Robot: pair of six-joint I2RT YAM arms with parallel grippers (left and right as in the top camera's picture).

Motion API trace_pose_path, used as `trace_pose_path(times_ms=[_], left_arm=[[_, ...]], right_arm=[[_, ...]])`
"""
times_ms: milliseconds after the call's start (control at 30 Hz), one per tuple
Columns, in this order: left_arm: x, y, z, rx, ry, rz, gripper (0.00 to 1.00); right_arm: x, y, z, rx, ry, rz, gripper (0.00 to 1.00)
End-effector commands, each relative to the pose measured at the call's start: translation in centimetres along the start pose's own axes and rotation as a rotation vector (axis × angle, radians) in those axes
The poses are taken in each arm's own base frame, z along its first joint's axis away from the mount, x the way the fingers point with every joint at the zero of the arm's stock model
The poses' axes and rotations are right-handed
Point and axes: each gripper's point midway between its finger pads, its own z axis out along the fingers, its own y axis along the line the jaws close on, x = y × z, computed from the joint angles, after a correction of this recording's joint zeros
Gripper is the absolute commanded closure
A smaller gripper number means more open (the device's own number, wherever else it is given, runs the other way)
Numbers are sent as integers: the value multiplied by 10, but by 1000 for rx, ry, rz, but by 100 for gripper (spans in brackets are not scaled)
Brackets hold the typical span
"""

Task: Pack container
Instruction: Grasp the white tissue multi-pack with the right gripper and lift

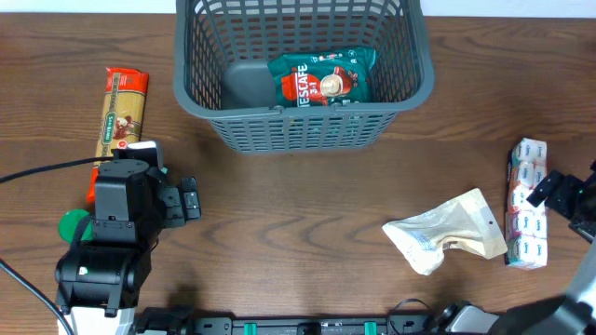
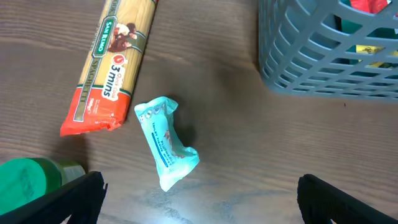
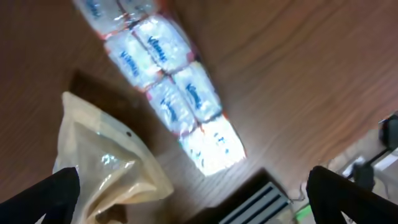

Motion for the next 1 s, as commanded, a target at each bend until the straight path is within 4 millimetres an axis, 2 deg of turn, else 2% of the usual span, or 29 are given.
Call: trace_pose_path(times_ms=[0, 267, 533, 967], left_arm=[[-7, 3, -4, -13, -18, 12, 1], [-7, 3, -4, -13, -17, 12, 2], [-7, 3, -4, -13, -18, 11, 2], [-7, 3, -4, -13, -18, 11, 2]], right_arm=[[-3, 1, 25, -33, 70, -17, 1], [-24, 8, 73, -53, 114, -46, 1], [-39, 23, 104, -117, 112, -90, 1], [-43, 60, 127, -219, 62, -224, 1]])
